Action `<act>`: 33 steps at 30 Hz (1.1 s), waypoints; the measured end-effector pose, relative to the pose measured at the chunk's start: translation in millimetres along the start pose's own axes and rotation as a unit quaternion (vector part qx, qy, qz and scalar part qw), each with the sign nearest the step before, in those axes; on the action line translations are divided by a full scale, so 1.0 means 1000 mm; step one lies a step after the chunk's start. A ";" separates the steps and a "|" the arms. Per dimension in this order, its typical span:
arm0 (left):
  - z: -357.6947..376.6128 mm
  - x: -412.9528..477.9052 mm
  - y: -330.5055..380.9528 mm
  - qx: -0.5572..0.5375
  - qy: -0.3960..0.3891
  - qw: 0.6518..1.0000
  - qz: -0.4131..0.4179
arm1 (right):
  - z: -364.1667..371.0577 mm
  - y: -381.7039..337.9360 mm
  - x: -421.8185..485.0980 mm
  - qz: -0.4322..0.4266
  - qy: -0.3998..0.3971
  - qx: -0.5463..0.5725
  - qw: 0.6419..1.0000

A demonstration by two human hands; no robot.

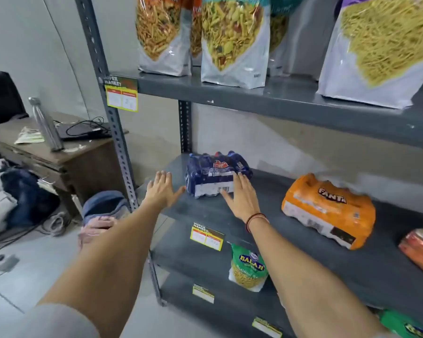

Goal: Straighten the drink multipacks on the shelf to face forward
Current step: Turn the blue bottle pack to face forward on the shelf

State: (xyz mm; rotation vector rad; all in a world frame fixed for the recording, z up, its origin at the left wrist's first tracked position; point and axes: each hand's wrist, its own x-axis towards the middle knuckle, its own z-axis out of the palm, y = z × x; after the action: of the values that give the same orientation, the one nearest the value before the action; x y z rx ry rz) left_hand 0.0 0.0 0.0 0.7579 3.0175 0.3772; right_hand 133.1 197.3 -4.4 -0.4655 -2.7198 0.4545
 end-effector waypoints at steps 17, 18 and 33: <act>0.041 0.108 0.062 -0.530 -0.056 0.809 -0.248 | 0.018 0.049 0.110 0.302 0.023 0.288 0.908; 0.045 0.110 0.061 -0.551 -0.045 0.797 -0.242 | 0.022 0.050 0.114 0.314 0.021 0.305 0.899; 0.085 0.079 0.037 -0.666 -0.001 0.745 0.010 | 0.060 0.067 0.054 0.196 0.159 0.479 0.840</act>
State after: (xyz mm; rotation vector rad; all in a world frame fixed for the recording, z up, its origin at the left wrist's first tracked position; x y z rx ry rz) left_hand -46.7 88.4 -70.1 0.5356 1.8105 2.0849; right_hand 79.2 262.0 -67.4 -0.6983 -1.7377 1.5625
